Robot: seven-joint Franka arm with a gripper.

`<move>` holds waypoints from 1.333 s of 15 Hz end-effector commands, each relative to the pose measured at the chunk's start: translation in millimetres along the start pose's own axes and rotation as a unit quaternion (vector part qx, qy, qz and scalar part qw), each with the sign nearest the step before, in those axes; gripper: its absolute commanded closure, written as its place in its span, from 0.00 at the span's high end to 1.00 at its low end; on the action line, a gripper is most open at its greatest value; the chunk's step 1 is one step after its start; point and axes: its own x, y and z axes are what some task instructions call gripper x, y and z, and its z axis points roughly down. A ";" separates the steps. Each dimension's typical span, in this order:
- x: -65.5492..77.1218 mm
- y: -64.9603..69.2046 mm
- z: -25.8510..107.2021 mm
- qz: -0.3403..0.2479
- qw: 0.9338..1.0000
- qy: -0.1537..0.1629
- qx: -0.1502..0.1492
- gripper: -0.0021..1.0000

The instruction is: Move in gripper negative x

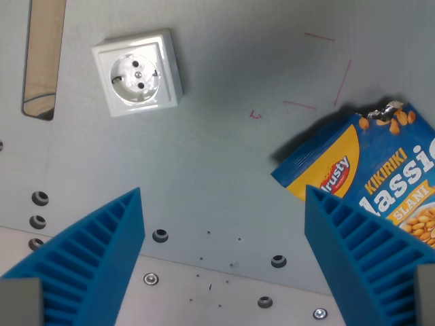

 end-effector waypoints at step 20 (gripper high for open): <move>-100.1 0.0 -1.1 0.000 1.000 0.001 0.000 1.00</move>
